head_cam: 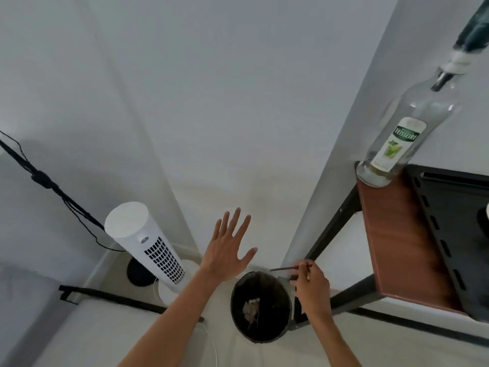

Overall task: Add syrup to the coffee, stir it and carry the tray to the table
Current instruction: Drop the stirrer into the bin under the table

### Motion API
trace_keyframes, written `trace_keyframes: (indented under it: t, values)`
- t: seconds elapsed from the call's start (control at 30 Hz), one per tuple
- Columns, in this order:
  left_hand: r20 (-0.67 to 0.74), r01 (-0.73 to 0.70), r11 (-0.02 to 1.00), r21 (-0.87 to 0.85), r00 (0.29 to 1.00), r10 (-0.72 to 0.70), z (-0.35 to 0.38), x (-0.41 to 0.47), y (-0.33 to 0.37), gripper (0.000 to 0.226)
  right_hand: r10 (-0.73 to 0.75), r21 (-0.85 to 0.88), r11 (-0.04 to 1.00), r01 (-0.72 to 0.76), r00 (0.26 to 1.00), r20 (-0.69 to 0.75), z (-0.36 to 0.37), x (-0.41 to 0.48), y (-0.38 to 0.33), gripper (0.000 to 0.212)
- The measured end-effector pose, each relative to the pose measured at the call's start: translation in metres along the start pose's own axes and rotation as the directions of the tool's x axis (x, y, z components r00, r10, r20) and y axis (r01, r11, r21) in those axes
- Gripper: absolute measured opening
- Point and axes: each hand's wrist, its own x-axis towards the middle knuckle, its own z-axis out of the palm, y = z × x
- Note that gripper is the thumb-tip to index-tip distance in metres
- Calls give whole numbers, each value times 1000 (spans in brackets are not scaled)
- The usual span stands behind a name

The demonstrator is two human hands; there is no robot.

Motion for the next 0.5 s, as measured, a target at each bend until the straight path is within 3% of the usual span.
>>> trace_keyframes:
  t: [0.1,0.27,0.43,0.5]
  values:
    - [-115,-63,996,70,991,71,53,40,-24,89,58,-106,993,-59,998,-9,36,37,54,24]
    - [-261,-22,982,187,963,72,140,92,-61,100,135,-200,972,-121,989,58,89,90,147,24]
    - [-393,-37,961,274,908,147,183,132,-84,152,151,-273,954,-126,986,72,128,125,212,27]
    - [-458,-29,963,269,875,154,189,144,-84,162,135,-291,950,-112,989,59,139,137,226,27]
